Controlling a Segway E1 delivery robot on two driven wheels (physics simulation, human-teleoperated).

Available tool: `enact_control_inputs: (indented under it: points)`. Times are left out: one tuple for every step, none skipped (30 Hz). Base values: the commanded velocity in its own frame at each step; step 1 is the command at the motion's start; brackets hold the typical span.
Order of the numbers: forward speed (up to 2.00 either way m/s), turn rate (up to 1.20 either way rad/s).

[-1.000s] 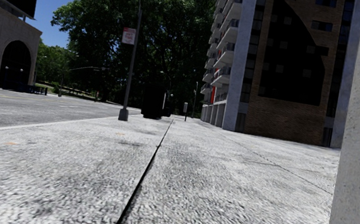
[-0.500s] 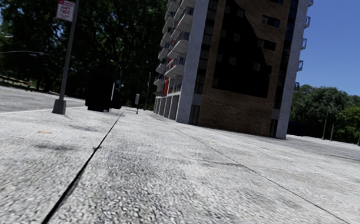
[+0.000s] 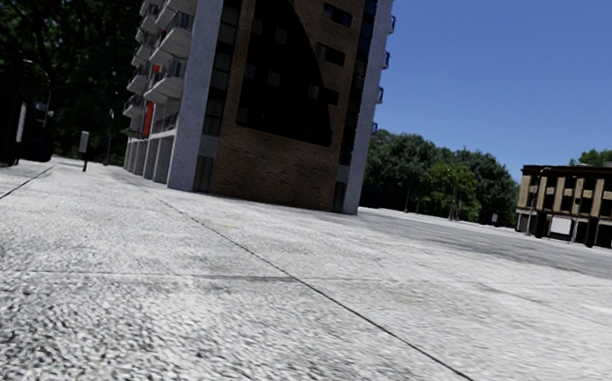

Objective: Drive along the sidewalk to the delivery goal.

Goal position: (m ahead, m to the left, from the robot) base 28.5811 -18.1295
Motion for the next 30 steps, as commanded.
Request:
enact_control_inputs:
  points:
    - [2.0,-0.72]
    - [2.0,-0.72]
    - [2.0,-0.71]
    - [2.0,-0.71]
    - [2.0,-0.71]
    - [2.0,-0.71]
    - [2.0,-0.71]
    - [2.0,-0.71]
    - [2.0,-0.71]
    - [2.0,-0.71]
    - [2.0,-0.71]
    - [2.0,-0.71]
    - [2.0,-0.71]
    - [2.0,-0.71]
    - [2.0,-0.71]
    - [2.0,-0.71]
    - [2.0,-0.71]
    - [2.0,-0.71]
    - [2.0,-0.71]
    - [2.0,-0.71]
    - [2.0,-0.71]
    - [2.0,-0.71]
    - [2.0,-0.71]
    - [2.0,-0.71]
    - [2.0,-0.71]
    - [2.0,-0.71]
    - [2.0,-0.65]
    - [2.0,-0.43]
    - [2.0,-0.43]
    - [2.0,0.0]
